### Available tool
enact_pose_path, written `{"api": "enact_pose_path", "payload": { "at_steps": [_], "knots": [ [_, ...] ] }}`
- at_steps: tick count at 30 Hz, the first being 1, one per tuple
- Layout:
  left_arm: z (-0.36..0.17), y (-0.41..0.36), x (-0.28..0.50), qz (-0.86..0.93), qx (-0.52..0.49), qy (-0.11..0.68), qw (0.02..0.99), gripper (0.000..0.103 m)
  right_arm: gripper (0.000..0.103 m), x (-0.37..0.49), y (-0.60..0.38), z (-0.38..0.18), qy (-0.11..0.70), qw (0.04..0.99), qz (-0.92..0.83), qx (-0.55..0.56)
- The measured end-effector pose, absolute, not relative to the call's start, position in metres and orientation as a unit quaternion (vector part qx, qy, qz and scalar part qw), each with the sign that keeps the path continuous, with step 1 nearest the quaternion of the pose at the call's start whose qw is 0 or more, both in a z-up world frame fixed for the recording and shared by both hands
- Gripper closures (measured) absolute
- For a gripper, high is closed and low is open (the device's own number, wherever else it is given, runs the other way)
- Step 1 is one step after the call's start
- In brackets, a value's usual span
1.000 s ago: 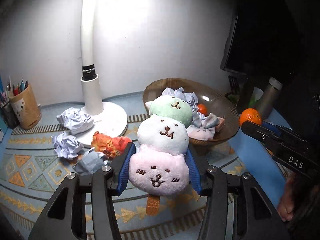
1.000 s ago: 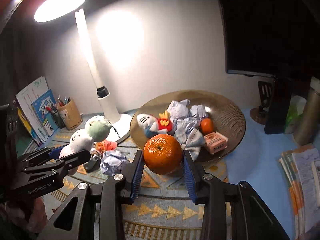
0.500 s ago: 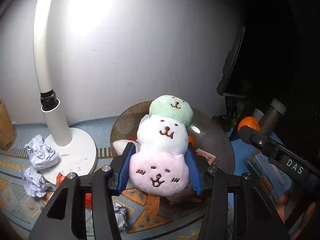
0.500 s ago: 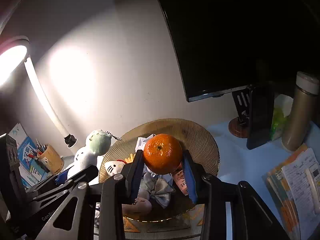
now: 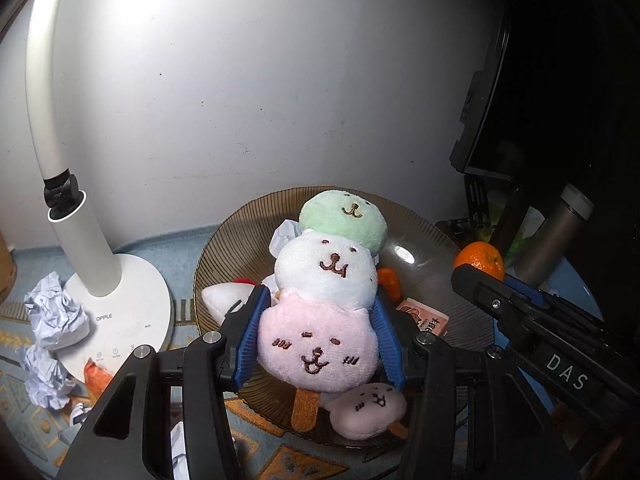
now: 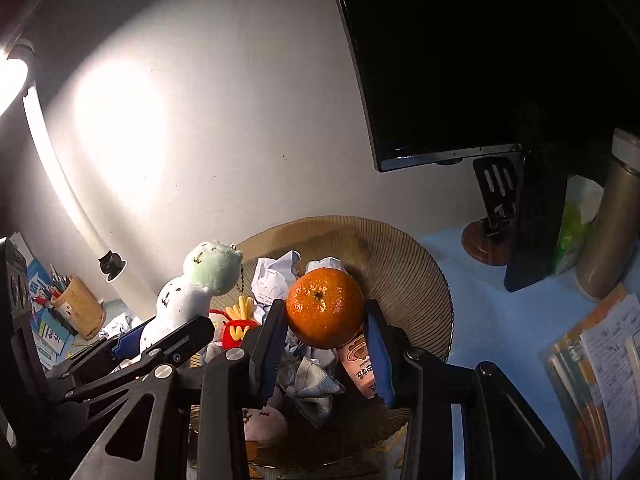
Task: Organize objects
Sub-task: 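Carry the stacked plush and orange into the glass bowl and open both tools, then withdraw both open tools from the bowl toward the crumpled paper balls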
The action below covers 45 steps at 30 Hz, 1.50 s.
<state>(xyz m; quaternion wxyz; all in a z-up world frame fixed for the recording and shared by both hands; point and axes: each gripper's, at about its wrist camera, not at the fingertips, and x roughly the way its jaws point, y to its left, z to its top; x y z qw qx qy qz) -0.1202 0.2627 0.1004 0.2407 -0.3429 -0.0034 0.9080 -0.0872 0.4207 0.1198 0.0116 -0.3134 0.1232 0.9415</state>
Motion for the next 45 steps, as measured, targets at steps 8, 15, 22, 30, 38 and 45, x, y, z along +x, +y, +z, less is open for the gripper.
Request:
{"api": "enact_pose_path", "payload": {
  "at_steps": [8, 15, 22, 30, 38, 45],
  "knots": [
    [0.088, 0.250, -0.121, 0.904, -0.355, -0.025, 0.237, 0.016, 0.062, -0.098, 0.433, 0.096, 0.135, 0.008, 0.927, -0.351],
    [0.104, 0.233, -0.095, 0.913, -0.336, -0.002, 0.230, 0.016, 0.061, -0.082, 0.420, 0.105, 0.131, -0.008, 0.927, -0.351],
    [0.144, 0.148, -0.048, 0.940, -0.282, -0.021, 0.189, 0.012, 0.061, -0.044, 0.366, 0.148, 0.089, -0.065, 0.941, -0.319],
    [0.115, 0.017, -0.015, 0.950, -0.297, -0.082, 0.059, 0.004, 0.046, -0.003, 0.291, 0.127, 0.062, -0.130, 0.936, -0.322],
    [0.035, -0.014, -0.017, 0.932, -0.344, -0.105, 0.027, 0.004, 0.046, -0.008, 0.258, 0.040, 0.053, -0.132, 0.912, -0.384],
    [0.032, 0.003, -0.015, 0.933, -0.353, -0.059, 0.028, 0.004, 0.046, -0.011, 0.264, 0.023, 0.053, -0.125, 0.909, -0.395]
  ]
}}
